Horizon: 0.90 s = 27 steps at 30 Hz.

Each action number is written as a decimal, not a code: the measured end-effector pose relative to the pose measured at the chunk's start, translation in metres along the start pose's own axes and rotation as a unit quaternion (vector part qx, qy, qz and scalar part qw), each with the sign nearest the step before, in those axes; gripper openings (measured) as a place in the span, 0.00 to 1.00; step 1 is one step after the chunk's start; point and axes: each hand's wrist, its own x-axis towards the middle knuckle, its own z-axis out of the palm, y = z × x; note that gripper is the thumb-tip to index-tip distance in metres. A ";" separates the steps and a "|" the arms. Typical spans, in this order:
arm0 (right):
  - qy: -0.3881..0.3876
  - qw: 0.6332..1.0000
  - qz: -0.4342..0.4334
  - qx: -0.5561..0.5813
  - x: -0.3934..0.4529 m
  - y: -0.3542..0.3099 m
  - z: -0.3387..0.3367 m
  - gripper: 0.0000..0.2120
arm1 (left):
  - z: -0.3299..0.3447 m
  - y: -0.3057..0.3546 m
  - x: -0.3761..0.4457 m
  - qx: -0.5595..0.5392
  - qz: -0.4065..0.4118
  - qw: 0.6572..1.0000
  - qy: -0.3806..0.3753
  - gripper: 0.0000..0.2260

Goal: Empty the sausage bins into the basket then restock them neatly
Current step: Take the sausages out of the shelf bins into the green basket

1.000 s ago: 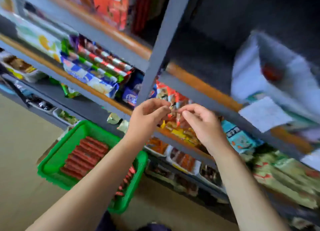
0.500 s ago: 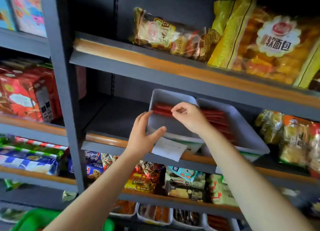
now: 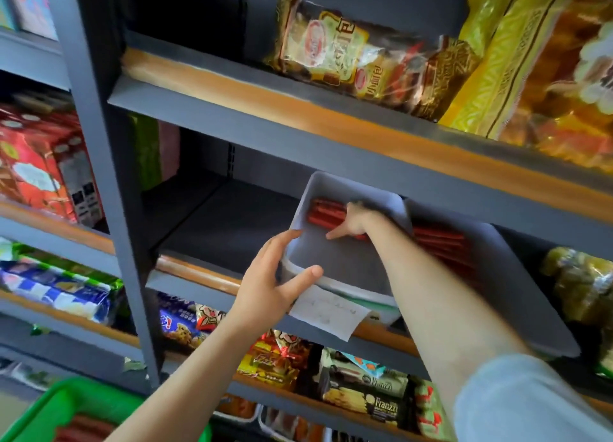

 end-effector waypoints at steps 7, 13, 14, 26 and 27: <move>0.017 1.000 0.020 -0.004 0.010 0.006 0.009 0.56 | 0.003 -0.001 -0.001 0.010 0.004 1.000 0.013 0.26; 0.022 1.000 0.013 0.009 0.002 0.006 0.008 0.47 | 0.003 -0.001 0.000 0.007 -0.012 1.000 0.010 0.27; 0.012 1.000 0.013 0.021 0.001 0.007 0.009 0.48 | 0.004 -0.001 -0.001 0.008 -0.013 1.000 0.009 0.27; -0.079 0.994 -0.012 -0.068 -0.023 -0.010 0.000 0.39 | -0.001 -0.001 0.003 0.011 -0.015 1.000 -0.017 0.30; -0.090 0.992 -0.017 -0.084 -0.030 -0.013 0.000 0.38 | -0.001 -0.001 0.003 0.011 -0.011 1.000 -0.019 0.31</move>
